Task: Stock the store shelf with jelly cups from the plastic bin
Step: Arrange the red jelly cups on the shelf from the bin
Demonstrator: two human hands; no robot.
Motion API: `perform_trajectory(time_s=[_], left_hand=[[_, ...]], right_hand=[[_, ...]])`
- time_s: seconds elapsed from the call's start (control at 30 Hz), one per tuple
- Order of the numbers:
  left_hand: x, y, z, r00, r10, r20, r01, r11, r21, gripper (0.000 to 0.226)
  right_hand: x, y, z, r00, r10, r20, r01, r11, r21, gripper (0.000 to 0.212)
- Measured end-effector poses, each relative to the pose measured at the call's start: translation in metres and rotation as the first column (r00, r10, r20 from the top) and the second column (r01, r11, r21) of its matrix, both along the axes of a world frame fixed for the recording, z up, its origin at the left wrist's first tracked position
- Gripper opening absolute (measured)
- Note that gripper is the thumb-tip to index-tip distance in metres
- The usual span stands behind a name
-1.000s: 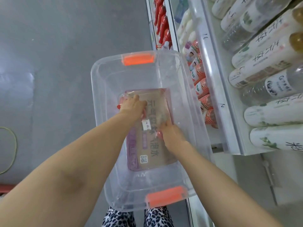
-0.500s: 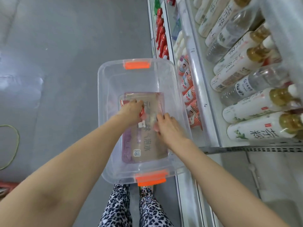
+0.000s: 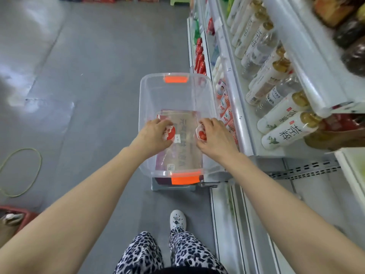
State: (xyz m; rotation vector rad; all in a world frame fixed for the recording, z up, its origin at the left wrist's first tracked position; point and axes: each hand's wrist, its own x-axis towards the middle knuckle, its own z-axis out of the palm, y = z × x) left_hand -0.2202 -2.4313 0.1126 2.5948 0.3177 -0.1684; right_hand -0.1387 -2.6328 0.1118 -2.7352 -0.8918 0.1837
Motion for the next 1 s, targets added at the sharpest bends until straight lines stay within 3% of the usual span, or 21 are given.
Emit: perform_trajectory(time_s=[0.3, 0.57, 0.8, 1.0], left_hand=[[-0.082, -0.029, 0.035, 0.952, -0.174, 0.252, 0.178, 0.984, 0.009, 0.051], [-0.166, -0.089, 0.070, 0.817, -0.426, 0.388, 0.427, 0.900, 0.090, 0.052], [-0.221, -0.175, 0.114, 0.658, -0.619, 0.430, 0.664, 0.745, 0.057, 0.050], [-0.269, -0.268, 0.156, 0.461, -0.727, 0.508, 0.810, 0.578, 0.093, 0.048]], right_hand=[[-0.103, -0.047, 0.044, 0.964, -0.202, 0.171, 0.179, 0.974, 0.137, 0.037], [-0.246, -0.118, 0.087, 0.859, -0.411, 0.307, 0.376, 0.911, 0.168, 0.045], [-0.375, -0.203, 0.141, 0.650, -0.635, 0.418, 0.595, 0.767, 0.240, 0.044], [-0.479, -0.276, 0.188, 0.437, -0.766, 0.471, 0.756, 0.597, 0.270, 0.047]])
